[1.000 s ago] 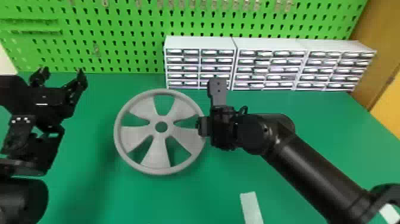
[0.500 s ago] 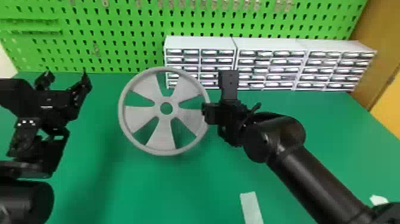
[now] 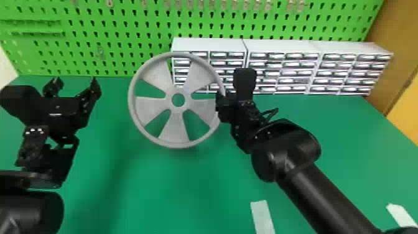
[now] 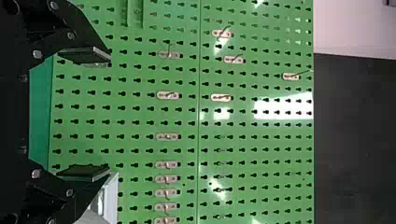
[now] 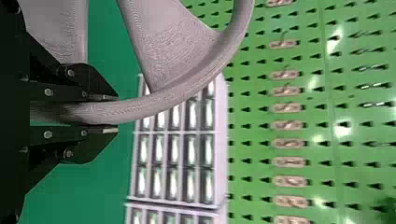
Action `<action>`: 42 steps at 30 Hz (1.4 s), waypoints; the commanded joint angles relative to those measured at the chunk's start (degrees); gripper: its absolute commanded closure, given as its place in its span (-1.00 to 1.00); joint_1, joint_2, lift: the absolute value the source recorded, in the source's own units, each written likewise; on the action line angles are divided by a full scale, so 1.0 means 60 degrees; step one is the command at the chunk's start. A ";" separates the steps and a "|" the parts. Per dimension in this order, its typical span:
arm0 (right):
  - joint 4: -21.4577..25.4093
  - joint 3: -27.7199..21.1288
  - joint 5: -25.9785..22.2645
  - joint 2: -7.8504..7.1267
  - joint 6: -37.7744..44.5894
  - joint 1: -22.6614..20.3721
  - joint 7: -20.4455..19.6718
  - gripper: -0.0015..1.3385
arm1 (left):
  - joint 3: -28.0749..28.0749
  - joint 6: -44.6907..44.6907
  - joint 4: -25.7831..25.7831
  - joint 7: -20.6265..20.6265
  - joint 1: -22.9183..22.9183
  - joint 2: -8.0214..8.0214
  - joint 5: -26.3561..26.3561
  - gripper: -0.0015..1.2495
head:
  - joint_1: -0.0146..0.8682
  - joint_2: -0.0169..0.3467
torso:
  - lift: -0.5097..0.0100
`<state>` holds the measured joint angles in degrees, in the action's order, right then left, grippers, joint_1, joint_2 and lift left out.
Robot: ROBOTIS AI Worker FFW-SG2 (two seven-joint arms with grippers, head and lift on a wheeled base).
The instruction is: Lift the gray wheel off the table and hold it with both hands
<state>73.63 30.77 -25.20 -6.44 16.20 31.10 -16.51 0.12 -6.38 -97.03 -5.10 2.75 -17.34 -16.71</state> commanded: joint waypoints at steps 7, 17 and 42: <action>-0.0187 -0.0572 0.2178 0.0326 -0.2276 -0.0570 -0.0001 0.76 | 0.0126 0.0009 0.0044 0.0000 -0.0049 0.0399 0.0017 -0.35 | 0.64 -0.82 | 0.59; -0.0919 -0.1055 0.3570 0.0677 -0.4722 -0.1053 -0.0089 0.82 | 0.0228 0.0009 0.0103 0.0014 -0.0034 0.0663 0.0104 -0.35 | 0.64 -0.82 | 0.59; -0.2238 -0.0967 0.4976 0.1058 -0.8618 -0.1727 -0.1803 0.83 | 0.0565 -0.0167 0.0264 0.0029 -0.0166 0.1381 0.0002 -0.35 | 0.64 -0.82 | 0.59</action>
<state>60.67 24.59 3.72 -0.20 -34.23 21.33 -26.59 3.04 -6.64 -95.50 -4.92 2.42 -10.34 -16.65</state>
